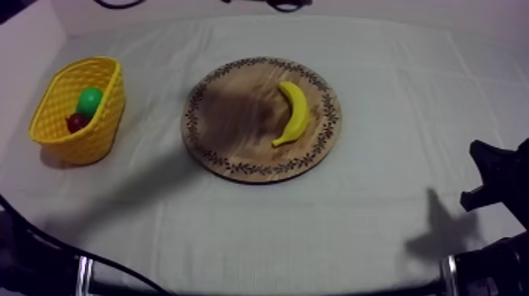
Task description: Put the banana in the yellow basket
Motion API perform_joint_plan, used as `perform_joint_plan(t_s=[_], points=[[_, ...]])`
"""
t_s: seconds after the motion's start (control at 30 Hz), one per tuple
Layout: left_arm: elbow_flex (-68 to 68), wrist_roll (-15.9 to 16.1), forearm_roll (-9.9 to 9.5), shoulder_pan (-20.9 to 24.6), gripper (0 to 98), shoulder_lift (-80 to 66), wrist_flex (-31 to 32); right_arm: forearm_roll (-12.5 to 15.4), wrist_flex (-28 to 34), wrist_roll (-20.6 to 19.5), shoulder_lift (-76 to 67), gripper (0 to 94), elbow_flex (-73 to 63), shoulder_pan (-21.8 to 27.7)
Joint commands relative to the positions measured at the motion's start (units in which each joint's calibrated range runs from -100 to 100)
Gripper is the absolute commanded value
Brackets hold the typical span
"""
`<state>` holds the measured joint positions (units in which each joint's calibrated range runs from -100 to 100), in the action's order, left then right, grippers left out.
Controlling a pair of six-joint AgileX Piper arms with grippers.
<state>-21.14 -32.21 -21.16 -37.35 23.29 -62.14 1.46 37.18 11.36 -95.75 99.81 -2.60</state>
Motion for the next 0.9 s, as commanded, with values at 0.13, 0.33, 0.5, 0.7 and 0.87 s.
perform_joint_plan(t_s=[0.13, 0.33, 0.5, 0.7, 0.87], points=[[-1.0, 0.3, 0.15, -0.1, 49.6, 2.7, -0.1, 0.0, 0.0, 0.0, 0.0, 0.3, 0.0, 0.0], [-1.7, 0.7, 0.92, -0.2, 74.3, 3.5, -2.6, 0.0, 0.0, 0.0, 0.0, 0.3, 0.0, 0.0], [-1.2, 1.3, 1.93, -0.5, 78.9, 3.7, -6.4, 0.0, 0.0, 0.0, 0.0, 0.3, 0.0, 0.0], [-1.4, 1.1, 2.91, -0.6, 79.9, 6.5, -11.2, 0.0, 0.0, 0.0, 0.0, 0.3, 0.0, 0.0], [-2.4, 1.2, 4.26, -0.3, 79.3, 10.7, -14.2, 0.0, 0.0, 0.0, 0.0, 0.3, 0.0, 0.0]])
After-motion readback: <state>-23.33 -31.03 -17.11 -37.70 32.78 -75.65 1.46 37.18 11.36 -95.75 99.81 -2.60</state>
